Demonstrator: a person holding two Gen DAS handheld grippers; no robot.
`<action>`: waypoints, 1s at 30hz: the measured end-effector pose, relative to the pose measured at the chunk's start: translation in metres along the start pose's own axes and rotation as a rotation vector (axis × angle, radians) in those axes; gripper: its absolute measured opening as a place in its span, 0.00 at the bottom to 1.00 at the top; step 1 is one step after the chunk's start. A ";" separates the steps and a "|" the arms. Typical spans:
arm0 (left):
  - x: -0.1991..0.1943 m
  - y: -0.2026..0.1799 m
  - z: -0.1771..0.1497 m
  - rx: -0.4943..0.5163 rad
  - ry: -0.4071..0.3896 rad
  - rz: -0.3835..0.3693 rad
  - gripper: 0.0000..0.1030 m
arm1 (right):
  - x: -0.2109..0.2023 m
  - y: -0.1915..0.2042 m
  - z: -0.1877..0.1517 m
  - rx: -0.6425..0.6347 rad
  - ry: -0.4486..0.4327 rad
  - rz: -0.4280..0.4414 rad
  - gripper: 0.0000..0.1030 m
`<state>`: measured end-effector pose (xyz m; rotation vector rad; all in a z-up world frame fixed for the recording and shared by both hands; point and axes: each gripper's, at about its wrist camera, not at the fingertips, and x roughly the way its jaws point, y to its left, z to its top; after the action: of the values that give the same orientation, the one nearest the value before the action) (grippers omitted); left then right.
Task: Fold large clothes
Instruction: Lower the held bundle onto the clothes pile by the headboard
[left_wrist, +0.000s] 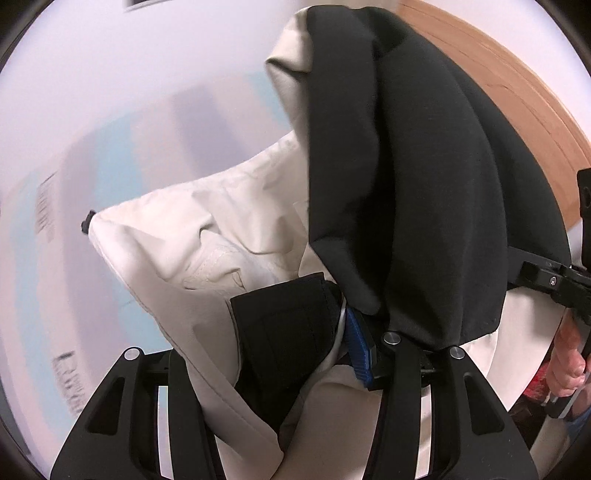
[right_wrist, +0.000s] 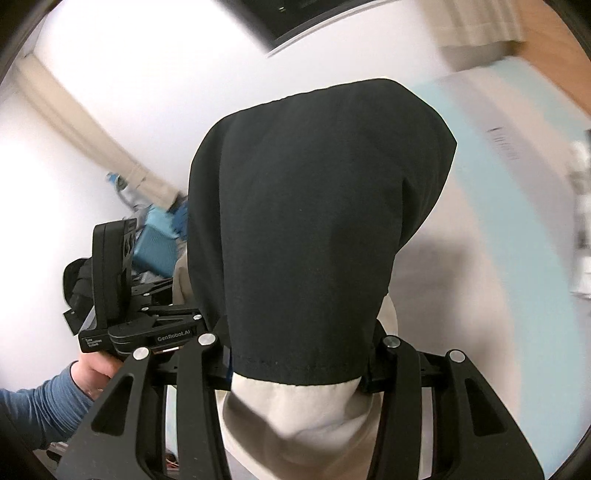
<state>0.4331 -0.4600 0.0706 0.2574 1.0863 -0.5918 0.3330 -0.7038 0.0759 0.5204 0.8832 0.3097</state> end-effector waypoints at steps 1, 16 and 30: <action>0.008 -0.028 0.010 0.021 0.001 -0.019 0.46 | -0.024 -0.021 0.003 0.012 -0.015 -0.022 0.42; 0.083 -0.309 0.175 0.264 -0.031 -0.178 0.46 | -0.226 -0.201 0.068 0.168 -0.228 -0.219 0.41; 0.252 -0.469 0.287 0.243 0.061 -0.125 0.46 | -0.241 -0.433 0.150 0.256 -0.129 -0.320 0.40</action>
<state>0.4659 -1.0620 0.0185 0.4227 1.0951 -0.8338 0.3270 -1.2215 0.0732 0.6176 0.8700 -0.1297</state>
